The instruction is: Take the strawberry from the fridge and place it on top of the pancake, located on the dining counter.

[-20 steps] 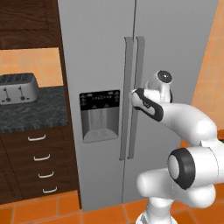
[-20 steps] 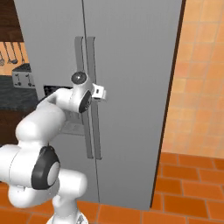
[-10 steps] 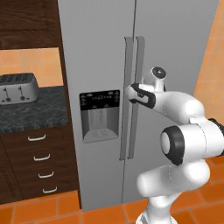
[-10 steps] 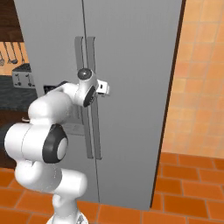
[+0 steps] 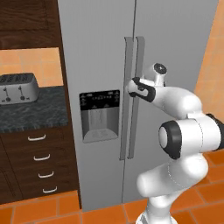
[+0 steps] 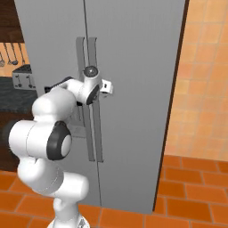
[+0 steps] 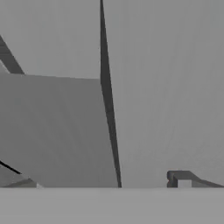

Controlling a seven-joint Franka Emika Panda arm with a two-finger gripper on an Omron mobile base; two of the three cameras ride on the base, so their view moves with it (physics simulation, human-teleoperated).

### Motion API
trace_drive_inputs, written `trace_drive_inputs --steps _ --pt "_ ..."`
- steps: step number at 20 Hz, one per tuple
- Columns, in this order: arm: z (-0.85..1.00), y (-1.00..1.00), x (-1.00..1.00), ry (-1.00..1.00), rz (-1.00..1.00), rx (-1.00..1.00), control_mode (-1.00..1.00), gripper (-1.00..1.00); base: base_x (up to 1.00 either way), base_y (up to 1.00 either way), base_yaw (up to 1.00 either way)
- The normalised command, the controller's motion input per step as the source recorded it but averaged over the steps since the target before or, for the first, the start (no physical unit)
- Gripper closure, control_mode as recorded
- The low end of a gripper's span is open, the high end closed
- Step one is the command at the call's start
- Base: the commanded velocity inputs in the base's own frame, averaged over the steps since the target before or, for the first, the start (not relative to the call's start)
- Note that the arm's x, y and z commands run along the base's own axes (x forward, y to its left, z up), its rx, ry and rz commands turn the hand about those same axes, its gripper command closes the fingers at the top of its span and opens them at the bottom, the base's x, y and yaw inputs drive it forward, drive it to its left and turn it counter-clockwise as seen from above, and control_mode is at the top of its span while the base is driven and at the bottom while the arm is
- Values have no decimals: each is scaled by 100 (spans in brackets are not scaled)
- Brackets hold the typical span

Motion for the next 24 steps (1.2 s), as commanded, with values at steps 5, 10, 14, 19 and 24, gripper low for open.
trace_drive_inputs --steps 5,10,14,19,24 --pt "-2 2 39 -40 1 0 -100 -100 0 0 0" --pt "0 10 -17 -47 0 -1 -100 -100 0 0 0" --pt "-1 39 -9 -34 0 -8 -100 -100 0 0 0" --pt "-28 39 0 -26 0 -11 -100 -100 0 0 0" --pt "-13 0 4 -30 -2 -2 -100 -100 0 0 0"
